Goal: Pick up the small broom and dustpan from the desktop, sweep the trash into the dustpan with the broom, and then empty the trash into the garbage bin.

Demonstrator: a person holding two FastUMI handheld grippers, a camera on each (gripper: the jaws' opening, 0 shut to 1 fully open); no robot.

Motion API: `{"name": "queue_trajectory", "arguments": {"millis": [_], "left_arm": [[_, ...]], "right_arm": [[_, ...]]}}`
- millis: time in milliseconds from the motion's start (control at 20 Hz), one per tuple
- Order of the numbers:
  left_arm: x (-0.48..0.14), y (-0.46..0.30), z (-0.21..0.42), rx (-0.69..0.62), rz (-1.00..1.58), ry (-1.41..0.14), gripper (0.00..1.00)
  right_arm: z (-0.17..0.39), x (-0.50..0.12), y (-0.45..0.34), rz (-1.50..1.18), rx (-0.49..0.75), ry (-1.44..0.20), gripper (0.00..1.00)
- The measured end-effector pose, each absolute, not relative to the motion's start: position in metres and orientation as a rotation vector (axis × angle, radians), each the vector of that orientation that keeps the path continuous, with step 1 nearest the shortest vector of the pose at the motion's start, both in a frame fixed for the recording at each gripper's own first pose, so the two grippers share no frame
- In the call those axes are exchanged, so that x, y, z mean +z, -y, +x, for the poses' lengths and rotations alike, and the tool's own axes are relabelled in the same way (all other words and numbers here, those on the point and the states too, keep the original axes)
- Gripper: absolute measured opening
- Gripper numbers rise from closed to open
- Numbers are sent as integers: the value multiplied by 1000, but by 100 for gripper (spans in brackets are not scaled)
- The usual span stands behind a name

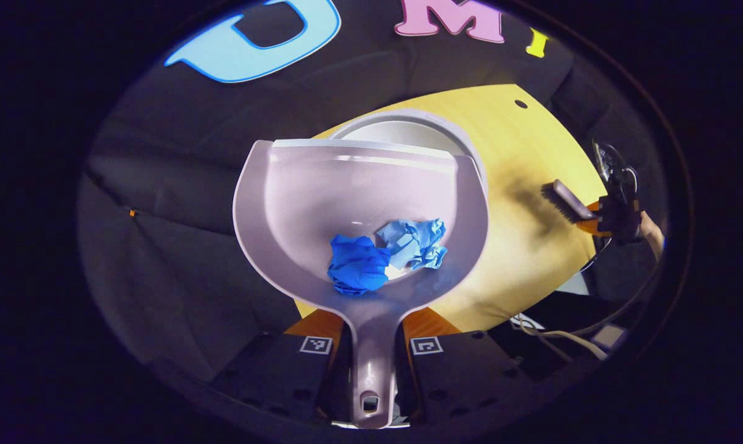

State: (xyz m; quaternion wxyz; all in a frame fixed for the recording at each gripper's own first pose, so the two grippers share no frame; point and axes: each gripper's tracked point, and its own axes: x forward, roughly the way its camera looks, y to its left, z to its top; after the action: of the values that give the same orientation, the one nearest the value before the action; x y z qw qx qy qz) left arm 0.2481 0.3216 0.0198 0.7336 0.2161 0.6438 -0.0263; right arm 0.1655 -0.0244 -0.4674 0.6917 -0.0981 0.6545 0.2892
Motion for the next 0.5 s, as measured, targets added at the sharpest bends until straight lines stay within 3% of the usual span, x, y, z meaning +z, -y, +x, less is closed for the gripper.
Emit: {"name": "queue_trajectory", "arguments": {"millis": [350,500], "left_arm": [[45,-340,259,-65,1056,-1524,30],[43,-344,260,-75,1099,-1489,30]], "right_arm": [[166,-473,26,-204,668,-1478,27],[169,-472,27,-203,654,-1472,26]]}}
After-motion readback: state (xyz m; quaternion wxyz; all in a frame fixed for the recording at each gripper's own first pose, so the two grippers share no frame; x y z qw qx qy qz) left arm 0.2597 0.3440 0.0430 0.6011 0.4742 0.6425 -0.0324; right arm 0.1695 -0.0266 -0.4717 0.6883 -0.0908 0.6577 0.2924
